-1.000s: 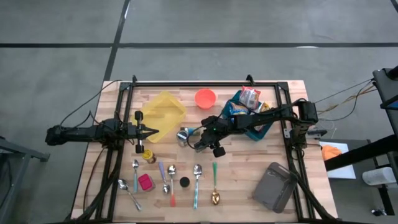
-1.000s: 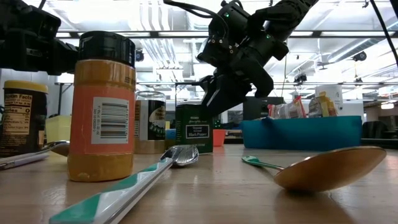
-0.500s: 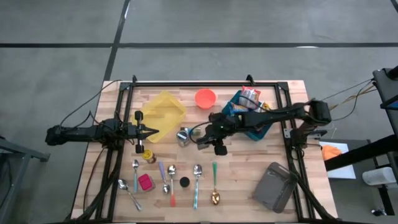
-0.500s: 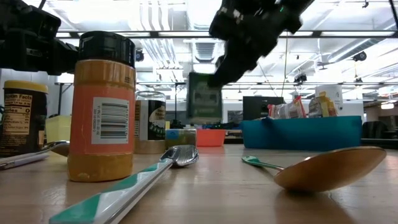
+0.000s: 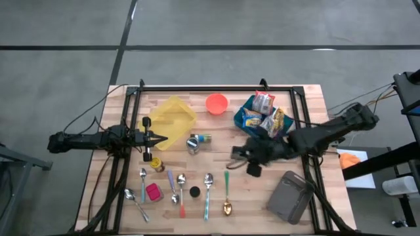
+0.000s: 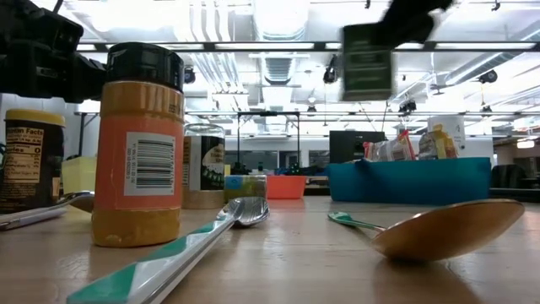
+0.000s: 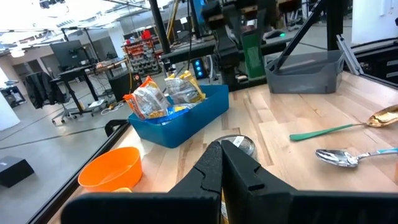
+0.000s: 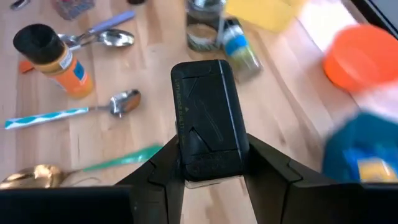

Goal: Pick & Place Food Item
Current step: Put the black seasoning can into the black bin

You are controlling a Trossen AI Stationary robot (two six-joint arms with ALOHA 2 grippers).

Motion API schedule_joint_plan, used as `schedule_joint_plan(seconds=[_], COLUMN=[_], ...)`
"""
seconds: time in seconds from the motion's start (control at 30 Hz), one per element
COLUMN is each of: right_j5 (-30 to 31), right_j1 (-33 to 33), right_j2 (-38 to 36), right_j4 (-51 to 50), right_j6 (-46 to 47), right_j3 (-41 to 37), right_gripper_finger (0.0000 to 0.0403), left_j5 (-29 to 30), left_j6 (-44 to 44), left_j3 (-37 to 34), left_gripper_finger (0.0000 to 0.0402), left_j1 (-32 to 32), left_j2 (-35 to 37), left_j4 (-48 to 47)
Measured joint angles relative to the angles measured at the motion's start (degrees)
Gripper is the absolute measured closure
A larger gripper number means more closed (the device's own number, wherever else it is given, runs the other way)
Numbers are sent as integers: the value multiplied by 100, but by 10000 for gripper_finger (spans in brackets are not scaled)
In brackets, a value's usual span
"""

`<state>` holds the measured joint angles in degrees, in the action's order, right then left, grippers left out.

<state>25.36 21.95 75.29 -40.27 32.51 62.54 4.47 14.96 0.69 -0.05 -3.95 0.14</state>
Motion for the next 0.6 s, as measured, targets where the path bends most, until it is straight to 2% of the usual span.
schedule_joint_plan(seconds=[0.13,0.6], right_j5=[365,431], right_j1=[698,3044], right_j2=[-198,-252], right_j4=[-753,-3196], right_j6=[1200,6323], right_j3=[0,346], right_gripper_finger=[278,278], left_j5=[0,0], left_j6=[0,2], left_j3=[0,0], left_gripper_finger=[401,401], left_j1=[2,2], left_j2=[-2,-2], left_j4=[-2,-2])
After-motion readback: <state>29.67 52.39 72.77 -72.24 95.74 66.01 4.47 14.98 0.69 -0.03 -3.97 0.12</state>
